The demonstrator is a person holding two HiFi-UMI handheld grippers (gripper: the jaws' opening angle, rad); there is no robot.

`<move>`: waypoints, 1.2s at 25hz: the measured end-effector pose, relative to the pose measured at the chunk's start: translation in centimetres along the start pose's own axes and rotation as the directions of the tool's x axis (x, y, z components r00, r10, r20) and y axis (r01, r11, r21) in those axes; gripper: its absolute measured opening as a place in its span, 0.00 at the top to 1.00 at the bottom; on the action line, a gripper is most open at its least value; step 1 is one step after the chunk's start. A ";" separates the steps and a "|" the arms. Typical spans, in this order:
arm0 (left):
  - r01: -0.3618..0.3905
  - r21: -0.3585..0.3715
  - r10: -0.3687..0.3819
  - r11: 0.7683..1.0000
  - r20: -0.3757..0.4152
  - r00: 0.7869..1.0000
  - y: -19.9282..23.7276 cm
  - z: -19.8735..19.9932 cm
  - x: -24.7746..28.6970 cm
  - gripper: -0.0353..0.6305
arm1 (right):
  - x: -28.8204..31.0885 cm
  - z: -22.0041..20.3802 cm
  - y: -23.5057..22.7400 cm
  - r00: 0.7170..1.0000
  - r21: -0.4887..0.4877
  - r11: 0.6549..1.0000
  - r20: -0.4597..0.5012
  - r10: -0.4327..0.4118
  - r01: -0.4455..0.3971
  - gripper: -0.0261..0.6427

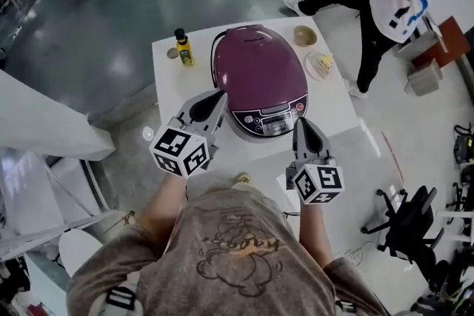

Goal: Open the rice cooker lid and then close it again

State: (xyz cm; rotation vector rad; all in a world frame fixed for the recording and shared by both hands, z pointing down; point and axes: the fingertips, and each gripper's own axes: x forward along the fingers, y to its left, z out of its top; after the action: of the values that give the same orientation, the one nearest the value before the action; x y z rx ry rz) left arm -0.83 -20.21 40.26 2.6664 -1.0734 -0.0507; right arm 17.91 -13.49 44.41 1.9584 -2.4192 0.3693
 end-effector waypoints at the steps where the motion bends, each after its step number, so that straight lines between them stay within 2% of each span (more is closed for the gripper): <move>1: -0.012 0.002 0.012 1.000 0.000 1.000 0.1 0.0 0.3 0.92 | 0.4 0.0 -0.3 1.000 -0.001 1.000 -0.004 0.015 -0.015 0.96; 7: -0.064 -0.002 0.064 0.998 0.000 0.998 0.7 0.3 1.7 0.92 | 3.0 0.0 -0.9 0.993 -0.011 0.994 -0.046 0.108 -0.109 0.96; 11: -0.080 0.001 0.080 0.997 -0.010 0.997 1.3 0.5 1.9 0.92 | 4.0 -0.4 -0.4 0.986 -0.034 0.989 -0.090 0.138 -0.142 0.96; 25: -0.012 -0.010 0.011 1.000 -0.070 0.997 3.9 -0.4 4.3 0.92 | 6.1 -2.1 0.1 0.979 -0.112 0.989 -0.190 0.071 -0.093 0.96; 30: -0.004 0.001 0.004 1.000 -0.080 0.997 4.6 -0.8 5.1 0.92 | 6.4 -3.0 0.1 0.971 -0.106 0.990 -0.227 0.070 -0.096 0.96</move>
State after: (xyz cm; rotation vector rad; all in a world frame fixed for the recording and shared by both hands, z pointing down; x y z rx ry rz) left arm -0.14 -26.70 42.52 2.6423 -1.0540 0.0572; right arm 15.95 -19.04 48.27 1.6746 -2.3292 0.4145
